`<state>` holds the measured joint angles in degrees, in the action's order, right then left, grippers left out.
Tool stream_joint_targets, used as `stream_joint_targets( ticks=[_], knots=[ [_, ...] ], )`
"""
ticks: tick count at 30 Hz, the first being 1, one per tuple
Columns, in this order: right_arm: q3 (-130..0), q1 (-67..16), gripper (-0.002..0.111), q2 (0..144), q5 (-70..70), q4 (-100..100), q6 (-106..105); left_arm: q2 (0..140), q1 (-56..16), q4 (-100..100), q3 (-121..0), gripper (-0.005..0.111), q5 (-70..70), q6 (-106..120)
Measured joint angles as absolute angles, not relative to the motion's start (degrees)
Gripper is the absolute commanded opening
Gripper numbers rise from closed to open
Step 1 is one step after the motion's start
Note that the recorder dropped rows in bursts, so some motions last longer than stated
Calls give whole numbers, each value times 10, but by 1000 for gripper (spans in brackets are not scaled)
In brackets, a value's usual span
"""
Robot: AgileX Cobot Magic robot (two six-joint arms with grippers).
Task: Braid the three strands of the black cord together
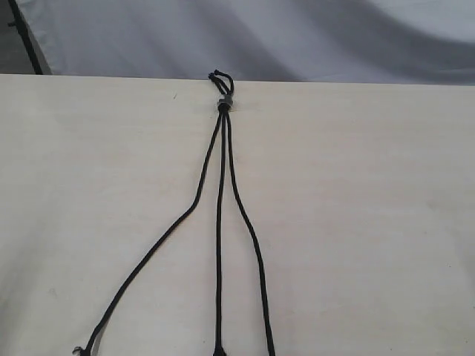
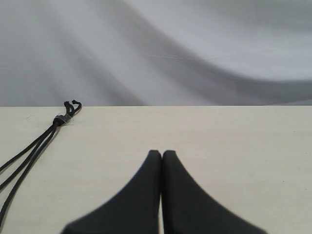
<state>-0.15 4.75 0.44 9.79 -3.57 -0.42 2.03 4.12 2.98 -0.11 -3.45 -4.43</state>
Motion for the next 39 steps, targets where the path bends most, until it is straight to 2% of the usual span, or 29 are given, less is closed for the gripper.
stream_joint_targets(
  ticks=[20, 23, 31, 33, 35, 39],
  knots=[
    [-2, 47, 0, 4, 86, -74, 16, 20, 41, 30, -1, 1, -22, -50],
    [-2, 47, 0, 4, 48, -131, 64, 20, 41, 30, -1, 1, 54, -79],
    [-2, 47, 0, 4, -199, -199, 111, 19, 41, 30, -1, 1, 472, -213],
    [-2, 47, 0, 4, -247, -183, 113, 19, 41, 30, -8, 0, 525, -232],
    [-16, 47, 0, 7, -269, -157, 115, 19, 41, 30, -34, 0, 512, -234],
    [-97, 47, 0, 50, -251, -93, 116, 53, 41, 30, -135, 0, 363, -199]
  ],
)
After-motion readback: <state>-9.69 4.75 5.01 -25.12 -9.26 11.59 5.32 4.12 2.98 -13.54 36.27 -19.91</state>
